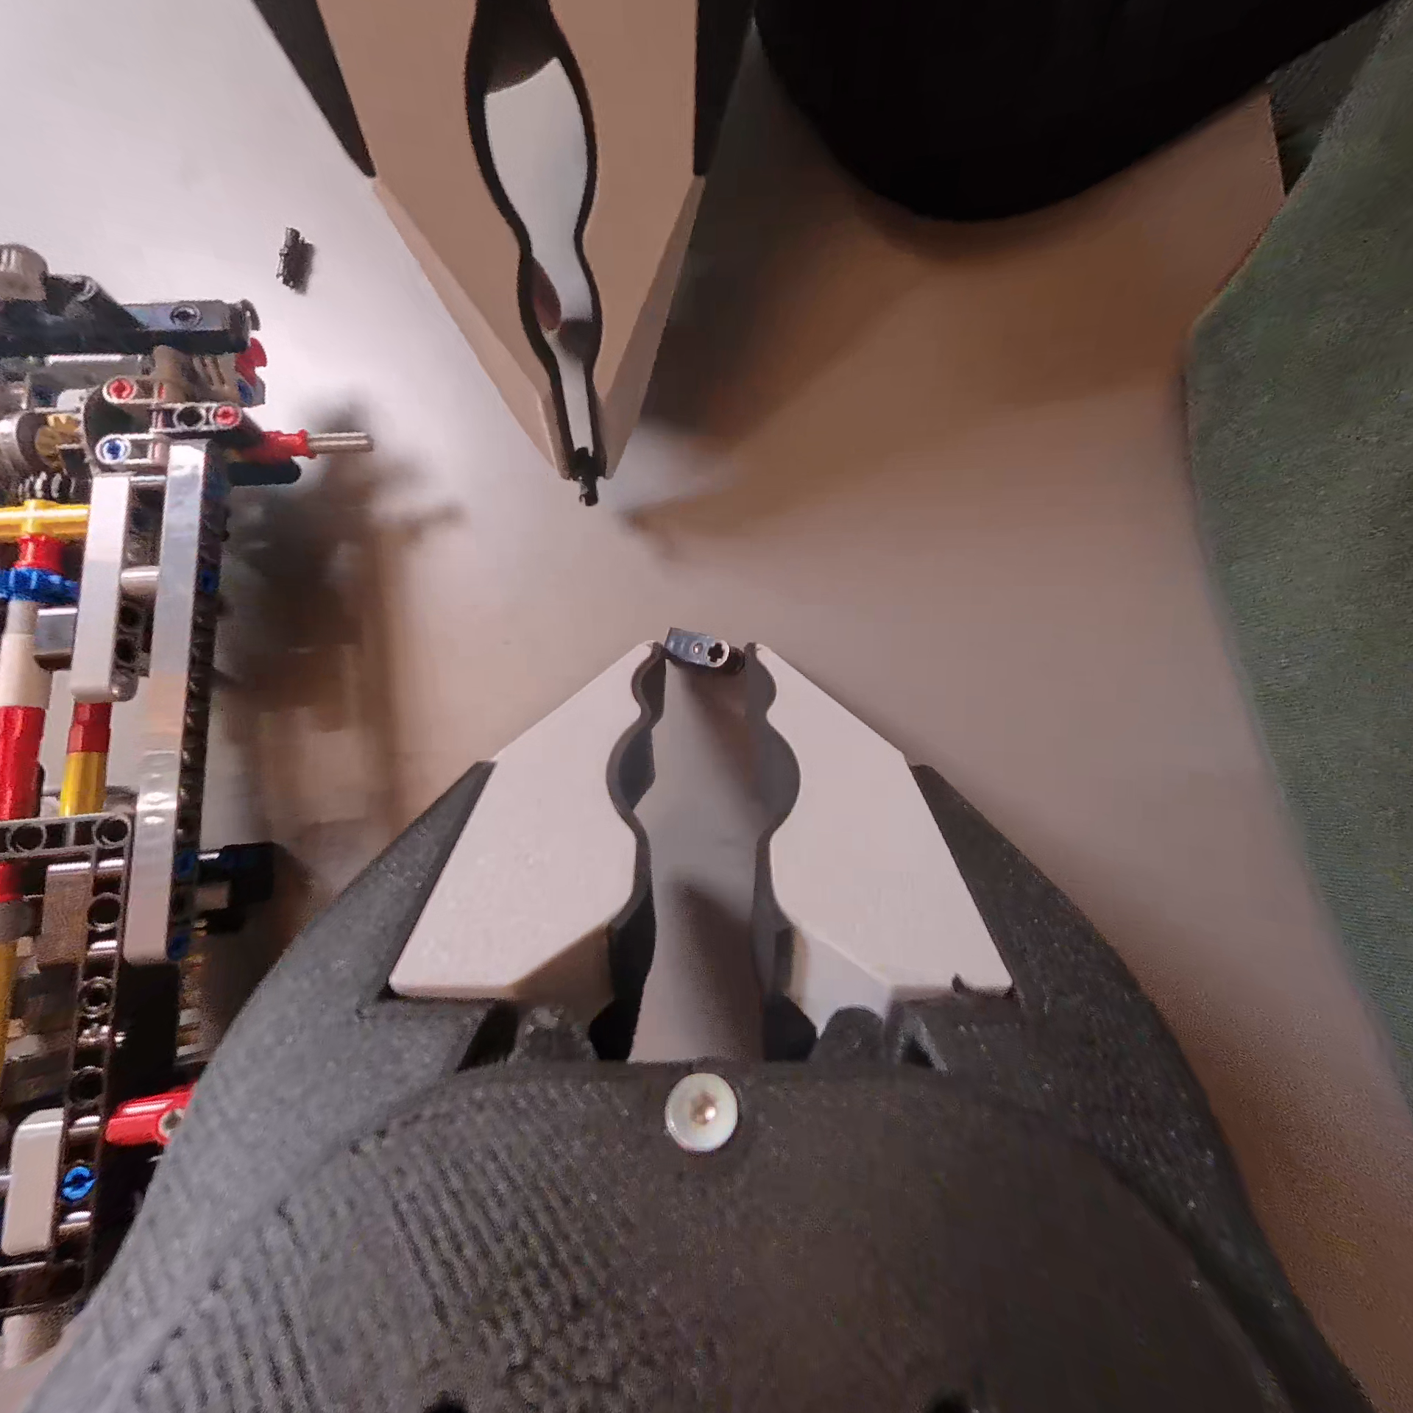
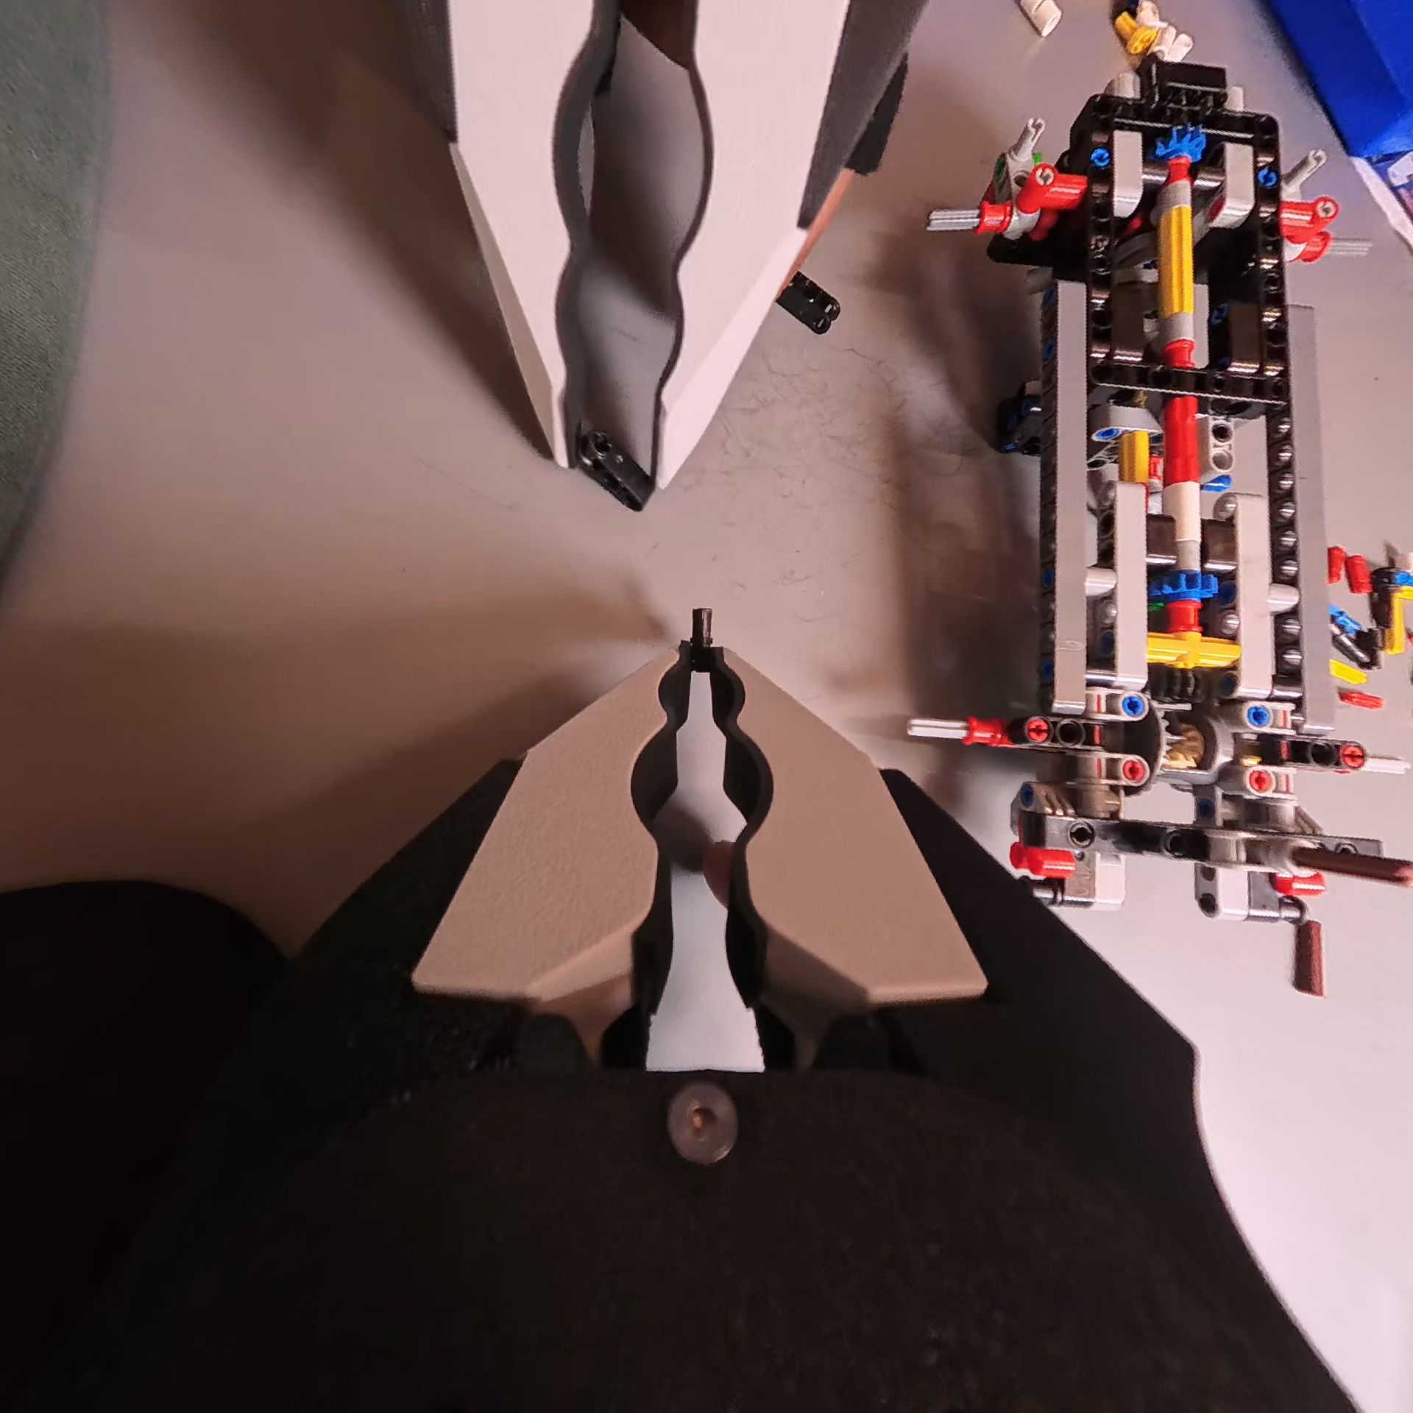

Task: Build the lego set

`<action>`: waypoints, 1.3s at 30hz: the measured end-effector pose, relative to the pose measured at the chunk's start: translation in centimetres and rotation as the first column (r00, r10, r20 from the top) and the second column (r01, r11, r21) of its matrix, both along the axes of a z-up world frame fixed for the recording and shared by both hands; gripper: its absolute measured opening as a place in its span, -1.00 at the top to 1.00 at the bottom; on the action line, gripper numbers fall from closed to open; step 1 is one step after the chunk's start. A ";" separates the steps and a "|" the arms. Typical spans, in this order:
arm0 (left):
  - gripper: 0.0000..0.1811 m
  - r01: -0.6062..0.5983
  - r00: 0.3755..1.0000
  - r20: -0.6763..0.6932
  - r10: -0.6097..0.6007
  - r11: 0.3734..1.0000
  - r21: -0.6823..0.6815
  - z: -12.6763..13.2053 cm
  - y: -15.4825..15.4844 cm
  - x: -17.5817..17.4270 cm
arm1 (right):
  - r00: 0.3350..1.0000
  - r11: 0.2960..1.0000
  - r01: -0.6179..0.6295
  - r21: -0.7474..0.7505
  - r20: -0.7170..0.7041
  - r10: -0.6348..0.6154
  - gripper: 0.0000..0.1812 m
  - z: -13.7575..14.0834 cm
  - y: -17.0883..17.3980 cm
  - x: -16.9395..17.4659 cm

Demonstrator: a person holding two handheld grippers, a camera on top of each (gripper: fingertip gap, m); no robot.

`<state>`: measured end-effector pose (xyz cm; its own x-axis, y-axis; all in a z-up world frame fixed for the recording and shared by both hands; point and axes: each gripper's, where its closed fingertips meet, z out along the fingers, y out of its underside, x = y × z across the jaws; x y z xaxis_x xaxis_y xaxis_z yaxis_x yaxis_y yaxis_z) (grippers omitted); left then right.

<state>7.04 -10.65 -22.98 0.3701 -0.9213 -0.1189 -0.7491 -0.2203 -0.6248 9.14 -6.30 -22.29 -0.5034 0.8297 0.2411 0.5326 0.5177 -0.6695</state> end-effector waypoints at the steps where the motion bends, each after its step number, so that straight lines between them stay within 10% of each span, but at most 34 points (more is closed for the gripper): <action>1: 0.81 -0.013 1.000 0.016 0.013 1.000 -0.018 0.1 0.1 -0.1 | 1.000 1.000 -0.001 0.000 -0.002 0.001 0.99 0.0 0.0 0.0; 12: 0.91 -0.170 0.920 0.275 0.280 0.916 -0.362 0.6 0.9 -1.6 | 1.000 1.000 -0.007 -0.022 -0.017 0.007 0.99 0.2 -0.3 -0.2; 34: 0.89 -0.185 0.966 0.153 0.207 0.972 -0.147 0.1 1.6 -2.4 | 0.997 0.998 -0.004 -0.069 -0.080 -0.002 0.99 1.1 -0.9 -1.5; 39: 0.80 -0.153 0.884 0.411 0.223 0.969 -0.197 4.0 1.7 -0.8 | 0.988 1.000 -0.011 -0.016 -0.153 0.008 0.99 2.3 -1.6 -2.6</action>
